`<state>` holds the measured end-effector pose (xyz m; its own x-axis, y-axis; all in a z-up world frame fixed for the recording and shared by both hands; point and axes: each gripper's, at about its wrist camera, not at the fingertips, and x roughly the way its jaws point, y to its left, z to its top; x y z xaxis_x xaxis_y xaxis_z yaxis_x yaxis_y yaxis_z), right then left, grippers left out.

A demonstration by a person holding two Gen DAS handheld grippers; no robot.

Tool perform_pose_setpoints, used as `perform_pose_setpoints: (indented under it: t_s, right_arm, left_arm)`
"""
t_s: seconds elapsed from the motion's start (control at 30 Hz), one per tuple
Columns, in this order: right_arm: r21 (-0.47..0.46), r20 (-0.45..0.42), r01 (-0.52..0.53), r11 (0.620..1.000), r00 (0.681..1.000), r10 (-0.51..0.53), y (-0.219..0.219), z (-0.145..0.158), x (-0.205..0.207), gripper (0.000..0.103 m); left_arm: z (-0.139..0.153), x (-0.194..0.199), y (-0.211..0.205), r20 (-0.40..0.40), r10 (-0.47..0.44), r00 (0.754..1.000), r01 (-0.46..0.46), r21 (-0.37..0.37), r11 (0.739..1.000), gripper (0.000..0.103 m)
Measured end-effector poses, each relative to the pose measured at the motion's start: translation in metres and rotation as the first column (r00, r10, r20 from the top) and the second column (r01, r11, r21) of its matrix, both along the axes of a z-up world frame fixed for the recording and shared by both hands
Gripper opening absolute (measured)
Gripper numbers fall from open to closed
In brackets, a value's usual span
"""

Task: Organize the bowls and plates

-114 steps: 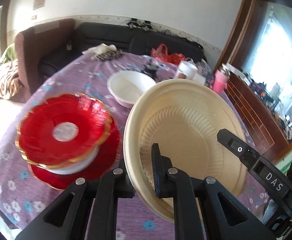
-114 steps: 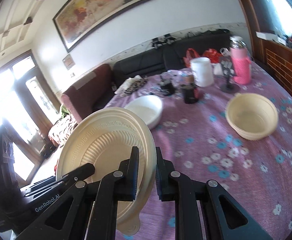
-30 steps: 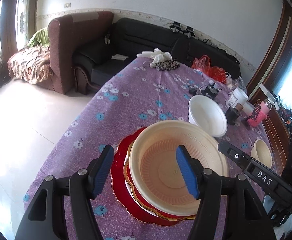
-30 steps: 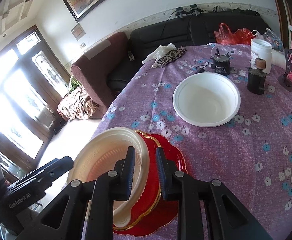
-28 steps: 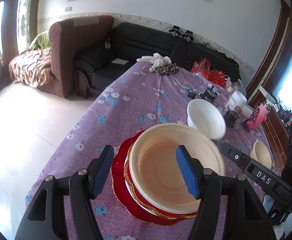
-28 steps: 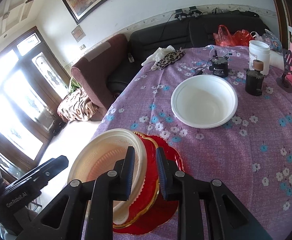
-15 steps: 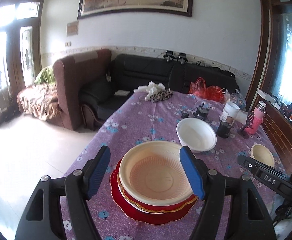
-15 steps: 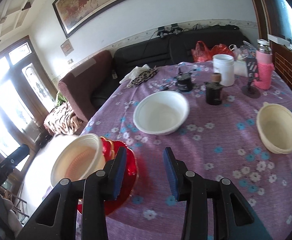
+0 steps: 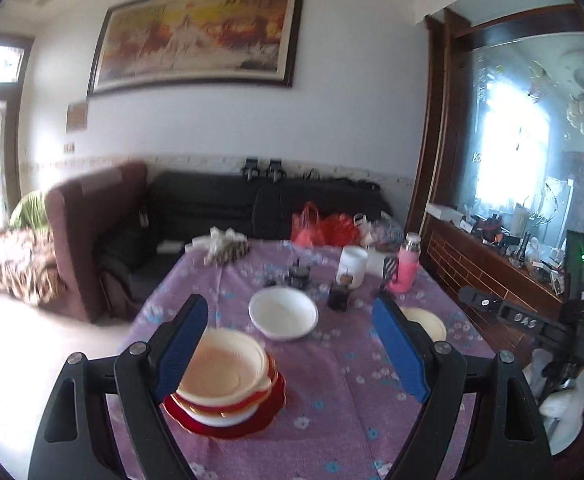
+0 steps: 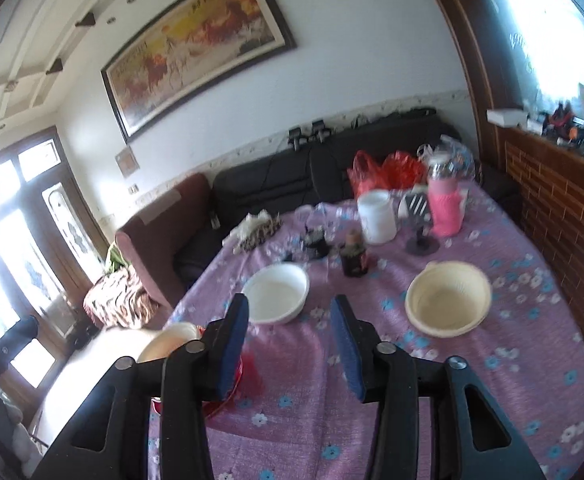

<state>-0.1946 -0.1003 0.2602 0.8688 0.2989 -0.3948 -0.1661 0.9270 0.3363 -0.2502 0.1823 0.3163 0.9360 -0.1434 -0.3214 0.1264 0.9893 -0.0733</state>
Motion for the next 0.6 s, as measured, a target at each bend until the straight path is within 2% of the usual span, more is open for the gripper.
perform_pose_setpoints:
  t_s: [0.1,0.23,0.33,0.4,0.47,0.53,0.6]
  right_arm:
    - [-0.011,0.062,0.032,0.999,0.998,-0.031,-0.017,0.051,-0.027,0.05]
    - [-0.054,0.14,0.081,0.995,0.987,-0.073,-0.028,0.132,-0.05,0.051]
    - [-0.116,0.203,0.167,0.979,0.969,-0.141,-0.031,0.205,-0.061,0.061]
    - [-0.197,0.27,0.268,0.943,0.94,-0.21,-0.025,0.246,-0.062,0.068]
    - [-0.277,0.294,0.342,0.898,0.92,-0.26,-0.017,0.276,-0.054,0.078]
    - [-0.282,0.261,0.334,0.9,0.929,-0.263,-0.015,0.287,-0.04,0.078]
    - [-0.264,0.23,0.298,0.917,0.943,-0.241,-0.014,0.277,-0.025,0.078]
  left_arm:
    - [0.042,-0.019,-0.006,0.076,0.007,0.997,-0.012,0.066,0.998,0.084]
    - [0.103,-0.024,-0.012,0.118,0.036,0.992,-0.057,0.178,0.982,0.085]
    - [0.146,-0.012,-0.011,0.133,0.11,0.985,-0.138,0.218,0.966,0.089]
    - [0.169,-0.001,-0.008,0.157,0.147,0.977,-0.18,0.228,0.957,0.089]
    - [0.181,0.009,-0.01,0.172,0.152,0.973,-0.192,0.245,0.95,0.095]
    - [0.18,0.026,-0.016,0.163,0.121,0.979,-0.16,0.257,0.953,0.098]
    - [0.159,0.048,-0.022,0.103,0.093,0.99,-0.116,0.246,0.962,0.098]
